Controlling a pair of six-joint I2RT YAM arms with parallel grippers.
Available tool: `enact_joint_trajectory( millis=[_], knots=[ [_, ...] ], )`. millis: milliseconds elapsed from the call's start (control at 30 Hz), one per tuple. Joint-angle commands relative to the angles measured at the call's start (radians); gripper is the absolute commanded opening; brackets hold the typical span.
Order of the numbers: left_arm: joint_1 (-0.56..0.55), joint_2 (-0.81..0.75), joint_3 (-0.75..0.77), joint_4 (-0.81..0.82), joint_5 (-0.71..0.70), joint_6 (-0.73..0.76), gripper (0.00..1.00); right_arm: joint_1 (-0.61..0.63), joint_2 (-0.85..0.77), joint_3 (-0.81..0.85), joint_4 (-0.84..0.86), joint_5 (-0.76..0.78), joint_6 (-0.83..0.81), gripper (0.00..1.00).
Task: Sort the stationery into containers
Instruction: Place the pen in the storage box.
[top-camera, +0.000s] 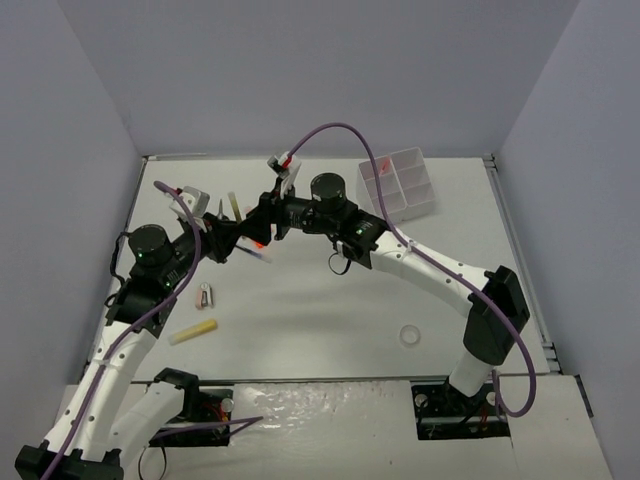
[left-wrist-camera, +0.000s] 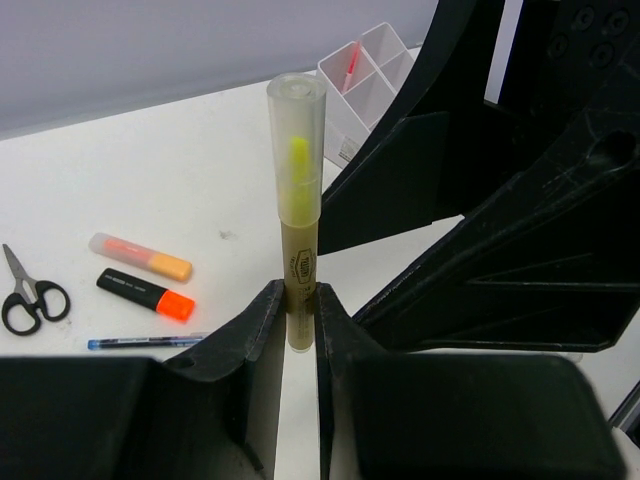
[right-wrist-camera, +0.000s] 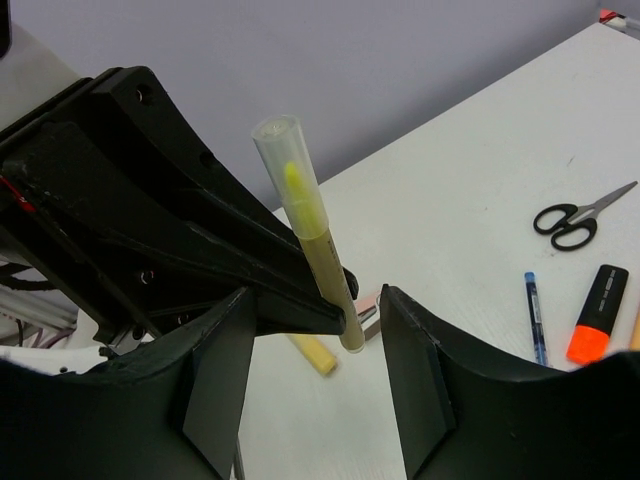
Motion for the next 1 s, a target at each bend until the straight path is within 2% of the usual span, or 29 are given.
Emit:
enact_joint_trajectory(
  millis=[0,533,767,967],
  knots=[
    [-0.014,-0.012,0.067,0.053,0.073,-0.009,0.00,-0.008,0.006,0.076,0.174,-0.030,0.032,0.47],
    [-0.015,-0.005,0.071,0.046,0.077,-0.013,0.00,-0.038,-0.029,0.151,0.118,-0.070,-0.005,0.47],
    [-0.014,-0.006,0.076,0.042,0.077,-0.011,0.00,-0.101,-0.054,0.164,0.095,-0.071,-0.019,0.47],
    [-0.014,-0.002,0.082,-0.002,0.066,-0.009,0.00,-0.101,-0.058,0.176,-0.002,-0.050,-0.085,0.48]
  ],
)
